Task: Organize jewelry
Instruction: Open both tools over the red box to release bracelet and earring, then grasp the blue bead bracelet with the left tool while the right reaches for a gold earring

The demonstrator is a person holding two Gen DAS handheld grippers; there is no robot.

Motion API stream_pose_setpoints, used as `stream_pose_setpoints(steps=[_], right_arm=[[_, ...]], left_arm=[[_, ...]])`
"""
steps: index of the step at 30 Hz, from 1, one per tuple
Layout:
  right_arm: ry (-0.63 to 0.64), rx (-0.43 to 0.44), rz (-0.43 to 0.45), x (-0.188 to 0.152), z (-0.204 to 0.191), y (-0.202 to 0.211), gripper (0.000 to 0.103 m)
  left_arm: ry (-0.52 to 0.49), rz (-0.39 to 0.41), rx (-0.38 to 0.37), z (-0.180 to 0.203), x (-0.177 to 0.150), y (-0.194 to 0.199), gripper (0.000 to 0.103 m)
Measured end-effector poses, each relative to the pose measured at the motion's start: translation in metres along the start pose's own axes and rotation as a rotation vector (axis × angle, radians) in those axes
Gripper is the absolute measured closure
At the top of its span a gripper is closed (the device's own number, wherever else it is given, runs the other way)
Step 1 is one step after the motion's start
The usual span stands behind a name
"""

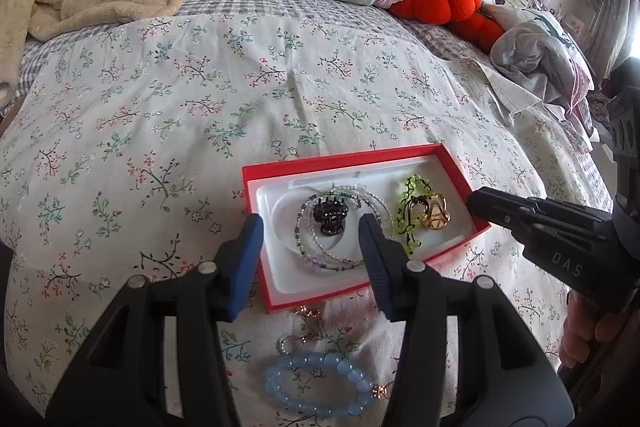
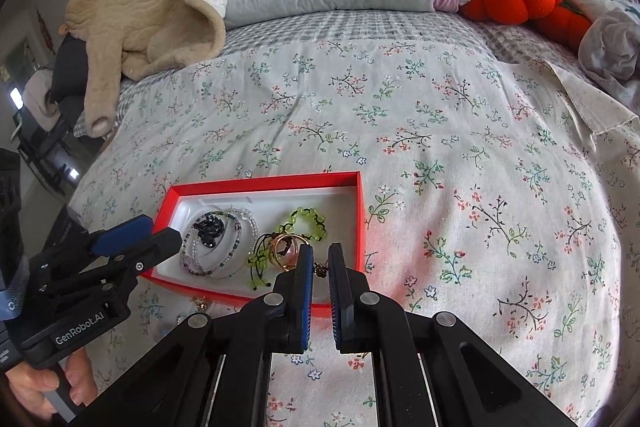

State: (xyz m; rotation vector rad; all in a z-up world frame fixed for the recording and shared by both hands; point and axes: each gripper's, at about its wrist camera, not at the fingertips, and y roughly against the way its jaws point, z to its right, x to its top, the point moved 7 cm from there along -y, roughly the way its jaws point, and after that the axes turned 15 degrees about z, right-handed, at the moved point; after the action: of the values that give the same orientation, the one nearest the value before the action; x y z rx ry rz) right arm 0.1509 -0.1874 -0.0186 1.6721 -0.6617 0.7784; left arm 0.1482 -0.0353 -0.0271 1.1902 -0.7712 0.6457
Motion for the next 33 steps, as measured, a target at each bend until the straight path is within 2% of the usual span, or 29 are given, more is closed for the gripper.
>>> stream_pose_setpoints(steps=[3, 14, 22, 28, 29, 31, 32, 33], right_arm=[[-0.028, 0.031, 0.015, 0.004, -0.001, 0.000, 0.092], [-0.046, 0.033, 0.009, 0.005, 0.000, 0.019, 0.091], [0.008, -0.011, -0.048, -0.019, 0.001, 0.037, 0.088], [0.024, -0.032, -0.110, -0.044, 0.004, 0.046, 0.080], [0.029, -0.033, -0.118, -0.048, 0.003, 0.047, 0.077], [0.032, -0.026, -0.133, -0.057, 0.001, 0.048, 0.062], [0.031, -0.020, -0.134, -0.061, -0.001, 0.050, 0.040], [0.031, -0.014, -0.130, -0.063, -0.003, 0.051, 0.031]], left_arm=[[0.012, -0.016, 0.018, -0.006, -0.001, 0.002, 0.045], [0.000, -0.086, 0.061, -0.015, -0.015, 0.018, 0.029], [0.017, -0.205, 0.081, -0.028, -0.048, 0.025, 0.029], [0.053, -0.269, 0.080, -0.037, -0.073, 0.030, 0.029], [0.054, -0.274, 0.077, -0.037, -0.075, 0.030, 0.029], [0.054, -0.283, 0.073, -0.037, -0.079, 0.032, 0.029], [0.055, -0.286, 0.071, -0.038, -0.081, 0.032, 0.029], [0.058, -0.289, 0.069, -0.038, -0.082, 0.033, 0.029]])
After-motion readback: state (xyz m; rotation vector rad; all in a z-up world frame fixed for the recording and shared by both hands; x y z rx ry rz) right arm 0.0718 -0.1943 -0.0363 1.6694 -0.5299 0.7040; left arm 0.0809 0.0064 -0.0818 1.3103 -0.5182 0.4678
